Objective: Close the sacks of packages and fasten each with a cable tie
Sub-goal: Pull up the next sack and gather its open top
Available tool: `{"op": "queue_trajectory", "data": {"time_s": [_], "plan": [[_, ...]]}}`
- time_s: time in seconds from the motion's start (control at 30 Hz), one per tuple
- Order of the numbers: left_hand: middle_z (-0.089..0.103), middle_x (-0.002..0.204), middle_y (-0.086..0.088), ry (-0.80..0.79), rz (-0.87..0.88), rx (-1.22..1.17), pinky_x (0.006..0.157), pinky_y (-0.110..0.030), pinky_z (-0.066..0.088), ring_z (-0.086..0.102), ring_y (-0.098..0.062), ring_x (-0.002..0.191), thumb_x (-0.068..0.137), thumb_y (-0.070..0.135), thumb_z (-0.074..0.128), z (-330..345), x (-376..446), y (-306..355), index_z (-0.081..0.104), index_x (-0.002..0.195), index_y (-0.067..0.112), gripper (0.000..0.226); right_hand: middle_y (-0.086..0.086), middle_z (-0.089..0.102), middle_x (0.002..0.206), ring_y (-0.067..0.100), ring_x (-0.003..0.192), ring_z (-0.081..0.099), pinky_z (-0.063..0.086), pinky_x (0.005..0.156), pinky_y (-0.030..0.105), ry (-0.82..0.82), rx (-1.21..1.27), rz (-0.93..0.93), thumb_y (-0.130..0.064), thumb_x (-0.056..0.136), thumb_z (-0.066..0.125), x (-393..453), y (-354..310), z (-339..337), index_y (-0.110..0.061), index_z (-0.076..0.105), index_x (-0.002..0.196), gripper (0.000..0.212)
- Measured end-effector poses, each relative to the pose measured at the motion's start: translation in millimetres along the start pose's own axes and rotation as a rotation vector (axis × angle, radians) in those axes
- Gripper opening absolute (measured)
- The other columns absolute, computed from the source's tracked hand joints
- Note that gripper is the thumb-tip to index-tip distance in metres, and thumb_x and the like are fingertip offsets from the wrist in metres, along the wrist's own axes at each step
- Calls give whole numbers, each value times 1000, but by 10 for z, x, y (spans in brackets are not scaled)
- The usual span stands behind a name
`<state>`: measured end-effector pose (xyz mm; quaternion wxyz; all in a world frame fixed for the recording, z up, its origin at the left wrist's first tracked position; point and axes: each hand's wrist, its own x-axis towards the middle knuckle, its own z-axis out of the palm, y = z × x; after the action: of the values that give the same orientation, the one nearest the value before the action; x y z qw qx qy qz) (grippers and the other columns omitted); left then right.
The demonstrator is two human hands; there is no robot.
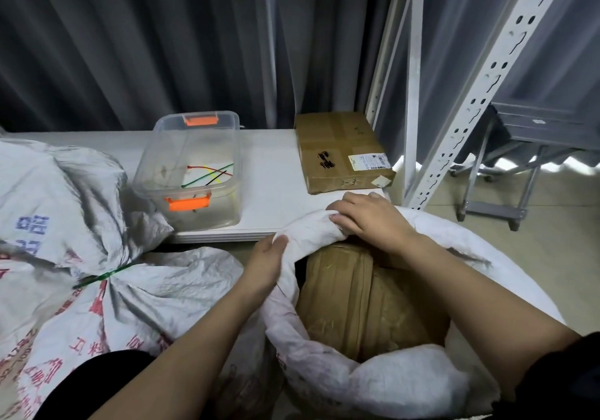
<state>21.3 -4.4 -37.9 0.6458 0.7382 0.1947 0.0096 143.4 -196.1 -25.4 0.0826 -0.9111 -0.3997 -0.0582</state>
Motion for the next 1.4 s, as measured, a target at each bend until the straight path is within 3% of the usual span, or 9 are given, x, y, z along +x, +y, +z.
{"op": "queue_trajectory", "data": {"time_s": [0.2, 0.4, 0.6, 0.77, 0.9, 1.07, 1.23, 1.33, 1.4], "plan": [[55, 122, -6, 120, 542, 962, 83, -38, 47, 56, -25, 107, 88, 53, 37, 35, 131, 113, 39, 137, 19, 60, -4, 58, 74, 16, 77, 54, 43, 78, 41, -77, 533, 193, -33, 99, 49, 167, -105, -66, -24, 52, 70, 30], [58, 115, -3, 48, 715, 1099, 71, -36, 47, 62, -27, 95, 98, 40, 38, 193, 409, 148, 38, 135, 24, 40, -3, 45, 69, 9, 59, 41, 32, 52, 18, -92, 1095, 405, -26, 97, 55, 174, -165, -121, -20, 56, 108, 12], [62, 86, -4, 0, 500, 639, 71, -35, 42, 58, -30, 85, 101, 35, 37, 211, 604, 64, 48, 102, 20, 19, -4, 51, 125, 19, 106, 56, 44, 78, 32, -117, -140, 111, -56, 96, 27, -198, 196, -102, -36, 35, 144, 52], [59, 91, 3, -158, 336, 417, 85, -32, 40, 56, -21, 94, 102, 26, 38, 226, 745, 11, 52, 88, 22, 19, -12, 63, 111, 15, 100, 59, 42, 76, 31, -60, 140, 144, -46, 100, 37, -130, 343, -42, -36, 58, 112, 26], [54, 122, -2, -63, 522, 801, 93, -37, 42, 53, -21, 110, 96, 35, 45, 267, 722, 158, 50, 125, 22, 32, -19, 57, 73, 4, 78, 54, 43, 76, 35, -123, 545, 257, -36, 100, 46, 43, 399, -58, -35, 50, 71, 29], [62, 113, -3, 26, 767, 1082, 76, -36, 45, 59, -25, 102, 95, 44, 46, 524, 724, 267, 49, 125, 21, 38, -12, 62, 95, 4, 91, 57, 44, 89, 29, -66, 838, 328, -32, 95, 57, 119, 284, -77, -29, 61, 106, 12], [69, 106, 7, -10, 588, 662, 77, -30, 45, 62, -16, 96, 95, 42, 49, 506, 808, 197, 64, 112, 32, 24, -6, 55, 120, 18, 98, 60, 49, 73, 36, 56, 53, 320, -53, 95, 42, -307, 319, -157, -35, 39, 137, 45], [72, 90, 9, -141, 388, 411, 80, -35, 51, 65, -14, 88, 88, 50, 52, 522, 884, 179, 71, 92, 30, 27, 2, 61, 93, 24, 68, 65, 46, 45, 33, 200, -260, 224, -50, 94, 34, -594, 374, -46, -28, 55, 125, 44], [71, 80, 6, -216, 341, 368, 77, -36, 50, 65, -17, 81, 83, 51, 52, 549, 876, 205, 69, 80, 26, 30, -1, 64, 86, 22, 65, 65, 47, 46, 32, 237, -178, 205, -44, 97, 38, -649, 438, -15, -28, 62, 115, 34]]}}
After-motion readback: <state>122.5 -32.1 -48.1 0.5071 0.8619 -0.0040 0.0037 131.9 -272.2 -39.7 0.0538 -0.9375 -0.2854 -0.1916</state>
